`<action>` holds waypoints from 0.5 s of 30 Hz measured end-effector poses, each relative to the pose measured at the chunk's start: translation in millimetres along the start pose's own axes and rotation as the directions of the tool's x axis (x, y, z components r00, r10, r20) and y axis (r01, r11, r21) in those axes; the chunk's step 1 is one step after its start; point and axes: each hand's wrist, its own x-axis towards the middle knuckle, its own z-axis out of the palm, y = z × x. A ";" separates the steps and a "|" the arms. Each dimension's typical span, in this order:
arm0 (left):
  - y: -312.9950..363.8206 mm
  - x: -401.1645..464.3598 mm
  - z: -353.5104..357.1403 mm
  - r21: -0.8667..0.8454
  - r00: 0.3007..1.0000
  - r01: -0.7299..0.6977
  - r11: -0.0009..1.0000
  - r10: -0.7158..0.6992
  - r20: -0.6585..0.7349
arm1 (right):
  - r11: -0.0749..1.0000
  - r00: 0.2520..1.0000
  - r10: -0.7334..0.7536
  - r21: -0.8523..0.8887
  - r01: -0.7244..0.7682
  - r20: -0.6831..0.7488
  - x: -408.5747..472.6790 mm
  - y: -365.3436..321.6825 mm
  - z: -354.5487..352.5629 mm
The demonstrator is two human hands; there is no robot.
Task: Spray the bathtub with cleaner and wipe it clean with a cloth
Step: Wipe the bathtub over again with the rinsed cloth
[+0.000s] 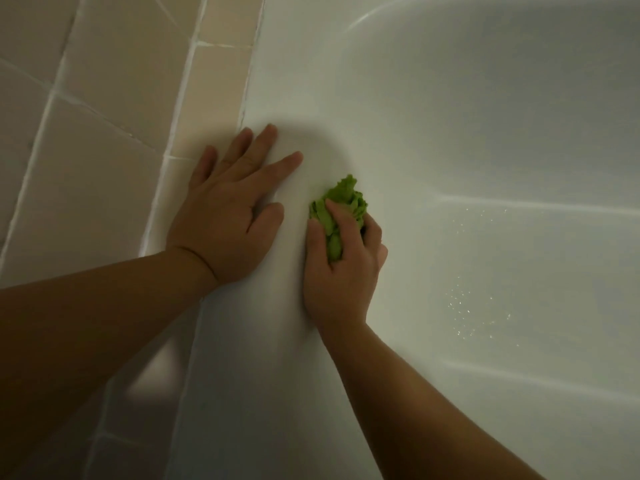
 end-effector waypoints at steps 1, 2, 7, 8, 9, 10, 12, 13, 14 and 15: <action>-0.3 0.5 -0.2 -0.002 1.000 0.000 1.000 0.000 0.001 | 0.999 0.999 -0.040 -0.010 0.040 0.006 -9.3 1.1 -2.5; -0.5 0.9 -0.3 -0.005 1.000 0.002 1.000 -0.002 -0.001 | 0.995 0.995 -0.093 -0.027 0.094 0.018 -20.0 4.4 -5.8; 0.0 2.9 0.0 -0.011 1.000 0.008 1.000 -0.008 -0.006 | 0.986 0.988 -0.151 -0.068 0.152 0.012 -19.5 30.3 -9.7; 0.2 3.3 -0.4 -0.011 1.000 0.013 1.000 -0.013 -0.006 | 0.993 0.995 -0.100 -0.070 0.098 -0.029 -5.9 26.8 -3.7; 0.7 3.5 -0.8 -0.008 1.000 0.018 1.000 -0.018 -0.007 | 0.997 0.996 -0.046 -0.060 0.041 -0.073 8.7 20.1 3.2; 1.1 4.2 -1.1 -0.003 1.000 0.022 1.000 -0.022 -0.009 | 0.999 0.994 0.002 -0.035 -0.006 -0.106 22.2 11.4 10.0; 1.5 5.9 -0.9 0.010 1.000 0.021 1.000 -0.021 -0.012 | 0.999 0.992 0.031 0.021 -0.029 -0.119 35.3 -4.9 19.2; 1.1 7.0 -0.9 0.018 1.000 0.019 1.000 -0.019 -0.015 | 0.999 0.994 0.006 0.038 -0.002 -0.107 33.6 -9.6 20.2; 0.4 8.3 -0.9 0.025 1.000 0.018 1.000 -0.018 -0.019 | 0.998 0.995 -0.036 0.044 0.040 -0.089 27.6 -11.5 18.4; -0.2 9.5 -1.0 0.031 1.000 0.015 0.999 -0.015 -0.024 | 0.995 0.993 -0.088 0.038 0.090 -0.074 19.0 -9.2 15.0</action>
